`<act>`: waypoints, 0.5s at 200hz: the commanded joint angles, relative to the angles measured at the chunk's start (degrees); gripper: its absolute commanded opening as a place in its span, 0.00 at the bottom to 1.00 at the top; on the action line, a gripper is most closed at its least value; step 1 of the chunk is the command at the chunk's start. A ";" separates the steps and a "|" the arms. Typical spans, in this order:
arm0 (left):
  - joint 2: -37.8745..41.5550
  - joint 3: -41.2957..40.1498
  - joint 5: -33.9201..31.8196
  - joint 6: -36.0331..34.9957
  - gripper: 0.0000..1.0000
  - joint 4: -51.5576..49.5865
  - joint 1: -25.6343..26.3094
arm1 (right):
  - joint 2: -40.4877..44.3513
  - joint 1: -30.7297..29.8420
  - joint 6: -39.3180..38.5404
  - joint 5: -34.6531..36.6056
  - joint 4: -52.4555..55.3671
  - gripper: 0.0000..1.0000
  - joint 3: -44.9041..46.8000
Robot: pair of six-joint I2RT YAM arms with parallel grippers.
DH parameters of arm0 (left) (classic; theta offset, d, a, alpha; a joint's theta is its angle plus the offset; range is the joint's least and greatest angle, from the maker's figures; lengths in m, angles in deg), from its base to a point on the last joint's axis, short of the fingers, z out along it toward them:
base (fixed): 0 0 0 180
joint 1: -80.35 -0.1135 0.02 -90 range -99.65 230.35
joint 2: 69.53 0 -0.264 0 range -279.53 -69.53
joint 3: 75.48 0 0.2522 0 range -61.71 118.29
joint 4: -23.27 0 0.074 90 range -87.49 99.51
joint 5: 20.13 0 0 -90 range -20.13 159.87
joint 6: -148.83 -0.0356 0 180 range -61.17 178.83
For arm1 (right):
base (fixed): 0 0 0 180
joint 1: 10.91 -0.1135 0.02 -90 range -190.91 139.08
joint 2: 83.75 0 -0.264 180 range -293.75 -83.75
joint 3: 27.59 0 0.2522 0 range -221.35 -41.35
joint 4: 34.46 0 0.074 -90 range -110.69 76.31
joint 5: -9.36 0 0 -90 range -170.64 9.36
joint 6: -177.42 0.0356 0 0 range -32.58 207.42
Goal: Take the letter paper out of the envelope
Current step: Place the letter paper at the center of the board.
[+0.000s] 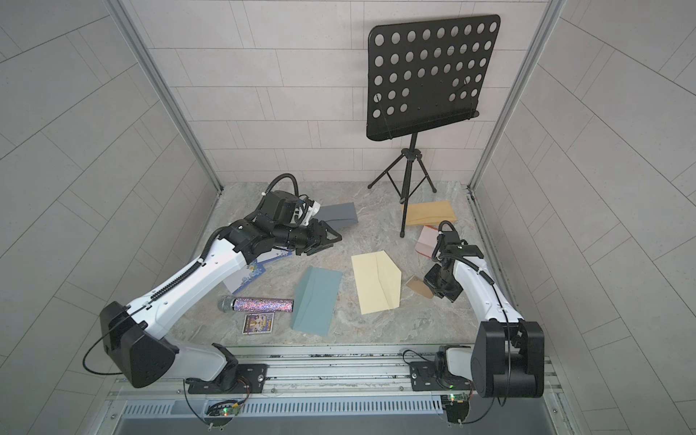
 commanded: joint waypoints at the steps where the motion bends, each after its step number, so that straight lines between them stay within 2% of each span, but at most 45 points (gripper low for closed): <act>1: 1.89 -0.72 0.71 -0.78 0.48 0.04 0.17 | -2.04 1.15 2.11 -0.13 -0.54 0.00 0.96; 100: 2.88 -0.59 0.18 -1.41 0.48 -1.20 0.17 | -7.57 4.45 -0.47 -3.02 -6.18 0.00 4.62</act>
